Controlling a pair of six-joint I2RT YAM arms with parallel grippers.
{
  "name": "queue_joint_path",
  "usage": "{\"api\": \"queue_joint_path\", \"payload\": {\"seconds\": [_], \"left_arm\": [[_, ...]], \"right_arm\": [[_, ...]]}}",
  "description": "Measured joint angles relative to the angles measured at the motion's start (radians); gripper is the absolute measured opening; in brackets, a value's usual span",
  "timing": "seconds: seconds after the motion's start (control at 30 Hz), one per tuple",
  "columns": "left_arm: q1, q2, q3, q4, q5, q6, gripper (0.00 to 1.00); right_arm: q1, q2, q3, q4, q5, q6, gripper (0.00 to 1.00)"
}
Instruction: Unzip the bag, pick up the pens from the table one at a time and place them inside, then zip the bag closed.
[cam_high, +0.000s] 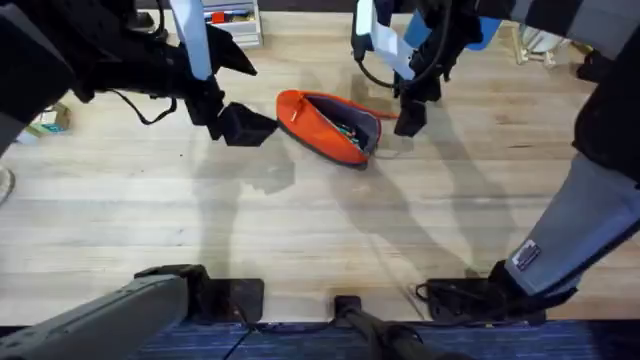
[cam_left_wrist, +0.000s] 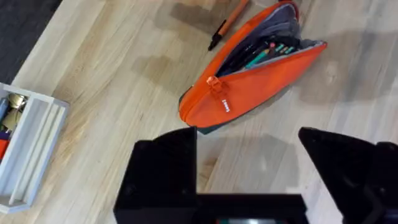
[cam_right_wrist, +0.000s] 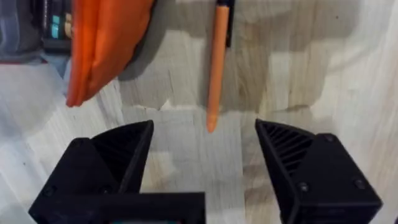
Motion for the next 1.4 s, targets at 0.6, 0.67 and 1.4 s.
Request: {"api": "queue_joint_path", "payload": {"seconds": [0.6, 0.67, 1.4], "left_arm": [[0.0, 0.0, 0.0, 0.0, 0.0, 0.0, 0.993], [0.0, 0.0, 0.0, 0.0, 0.0, 0.0, 0.993], [0.0, 0.0, 0.0, 0.0, 0.0, 0.0, 0.993]], "right_arm": [[0.003, 0.044, 0.006, 0.016, -0.009, 0.012, 0.792], [0.004, 0.044, 0.006, 0.015, -0.008, 0.012, 0.79], [0.042, 0.048, 0.008, 0.014, 0.006, 0.016, 0.034]]}}
